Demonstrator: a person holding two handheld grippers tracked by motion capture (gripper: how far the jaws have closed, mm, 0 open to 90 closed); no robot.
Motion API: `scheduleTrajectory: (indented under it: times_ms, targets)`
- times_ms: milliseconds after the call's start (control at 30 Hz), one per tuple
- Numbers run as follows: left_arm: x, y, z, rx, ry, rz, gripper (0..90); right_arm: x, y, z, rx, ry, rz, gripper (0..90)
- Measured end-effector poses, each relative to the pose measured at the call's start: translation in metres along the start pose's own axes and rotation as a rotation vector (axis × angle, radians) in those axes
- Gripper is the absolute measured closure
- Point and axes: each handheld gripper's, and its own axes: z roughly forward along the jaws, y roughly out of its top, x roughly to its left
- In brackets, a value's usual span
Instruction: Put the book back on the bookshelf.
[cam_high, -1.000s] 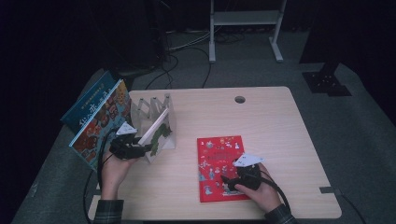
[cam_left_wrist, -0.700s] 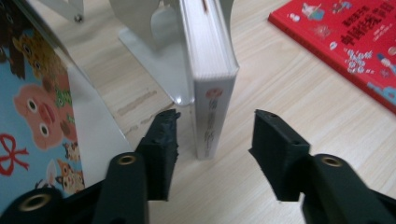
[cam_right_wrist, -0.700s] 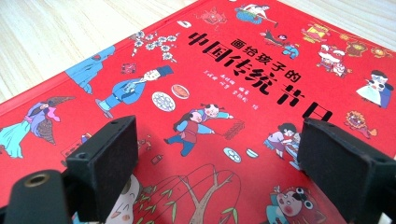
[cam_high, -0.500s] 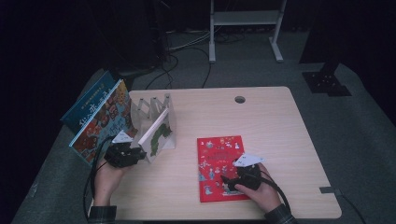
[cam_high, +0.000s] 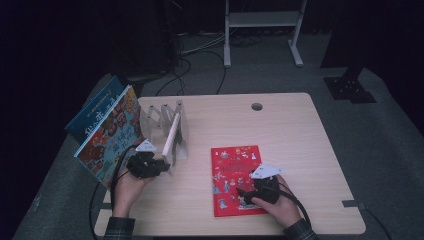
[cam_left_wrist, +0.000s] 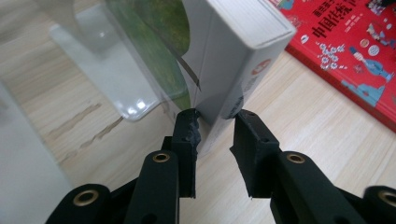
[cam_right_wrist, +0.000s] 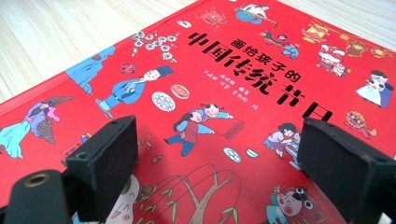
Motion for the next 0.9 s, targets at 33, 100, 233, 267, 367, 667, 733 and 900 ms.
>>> scheduleTrajectory:
  times_ms: [33,100,233,267,367,667,733,900]
  targets:
    - [-0.001,0.001,0.002,-0.002,0.001,-0.001,69.5,0.000,0.000,0.000,0.000,0.000,0.000,11.6]
    - [-0.002,0.005,0.005,-0.002,-0.007,0.004,69.4,0.000,0.000,0.000,0.000,0.000,0.000,11.6]
    - [-0.003,0.011,0.011,-0.008,-0.012,0.002,69.2,0.000,0.000,0.000,0.000,0.000,0.000,11.6]
    - [-0.003,0.012,0.012,-0.012,-0.013,0.000,69.3,0.000,0.000,0.000,0.000,0.000,0.000,11.6]
    - [-0.002,0.014,0.015,-0.014,-0.012,-0.009,69.3,0.000,0.000,0.000,0.000,0.000,0.000,11.6]
    - [-0.004,0.020,0.018,-0.006,-0.031,-0.004,69.0,0.000,0.000,0.000,0.000,0.000,0.000,11.6]
    - [-0.006,0.022,0.020,-0.011,-0.044,0.004,69.1,0.000,0.000,0.000,0.000,0.000,0.000,11.6]
    - [-0.009,0.028,0.022,-0.036,-0.077,-0.004,69.9,0.000,0.000,0.000,0.000,0.001,-0.001,11.6]
